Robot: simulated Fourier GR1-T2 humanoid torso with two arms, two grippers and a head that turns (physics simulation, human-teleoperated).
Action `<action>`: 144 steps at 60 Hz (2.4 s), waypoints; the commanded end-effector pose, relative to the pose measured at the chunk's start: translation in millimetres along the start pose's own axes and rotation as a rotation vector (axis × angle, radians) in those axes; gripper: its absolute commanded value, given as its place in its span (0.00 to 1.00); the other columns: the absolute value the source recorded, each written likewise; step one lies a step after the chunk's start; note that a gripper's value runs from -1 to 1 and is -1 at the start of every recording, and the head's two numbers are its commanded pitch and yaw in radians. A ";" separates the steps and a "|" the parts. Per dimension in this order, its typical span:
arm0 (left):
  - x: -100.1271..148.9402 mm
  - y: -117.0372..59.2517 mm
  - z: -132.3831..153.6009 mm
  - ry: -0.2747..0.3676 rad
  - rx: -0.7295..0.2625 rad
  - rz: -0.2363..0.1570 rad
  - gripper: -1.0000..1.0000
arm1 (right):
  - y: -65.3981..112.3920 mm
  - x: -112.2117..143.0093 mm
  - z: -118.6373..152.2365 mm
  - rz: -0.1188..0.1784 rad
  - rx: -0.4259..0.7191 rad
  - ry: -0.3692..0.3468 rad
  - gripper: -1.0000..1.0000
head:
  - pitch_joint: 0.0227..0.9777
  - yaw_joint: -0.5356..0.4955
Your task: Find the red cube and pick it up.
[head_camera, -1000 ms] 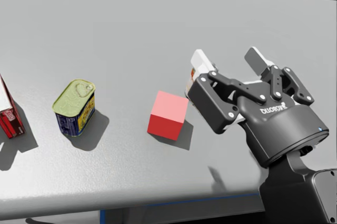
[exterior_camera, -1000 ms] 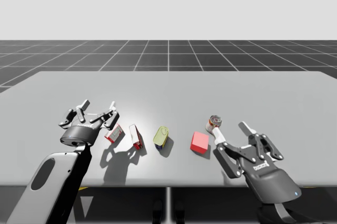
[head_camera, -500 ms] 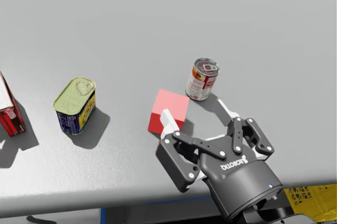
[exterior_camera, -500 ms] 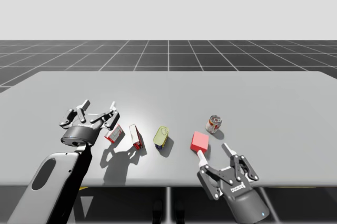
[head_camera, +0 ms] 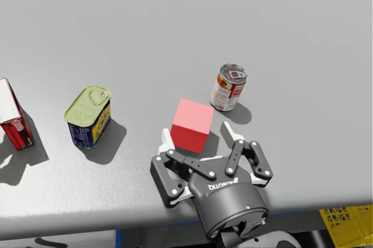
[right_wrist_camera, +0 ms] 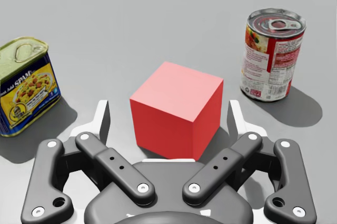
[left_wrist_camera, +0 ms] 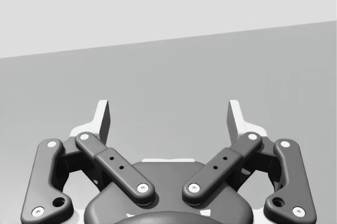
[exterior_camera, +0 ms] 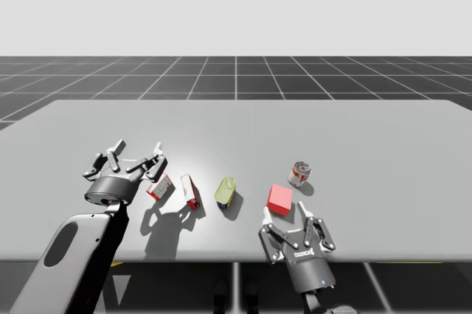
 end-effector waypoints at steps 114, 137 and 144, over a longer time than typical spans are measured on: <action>-0.4 1.7 -0.6 0.002 0.000 0.003 0.00 | -11.1 39.8 -38.9 0.082 -0.189 -0.037 1.00 | 0.48 0.27; 0.2 3.2 -0.4 -0.001 0.006 0.004 0.00 | -4.9 99.7 -30.2 0.108 -0.195 -0.214 1.00 | 0.46 0.26; 0.1 2.9 -0.6 -0.001 0.005 0.002 0.00 | -7.9 130.6 -22.7 0.108 -0.207 -0.300 1.00 | 0.46 0.25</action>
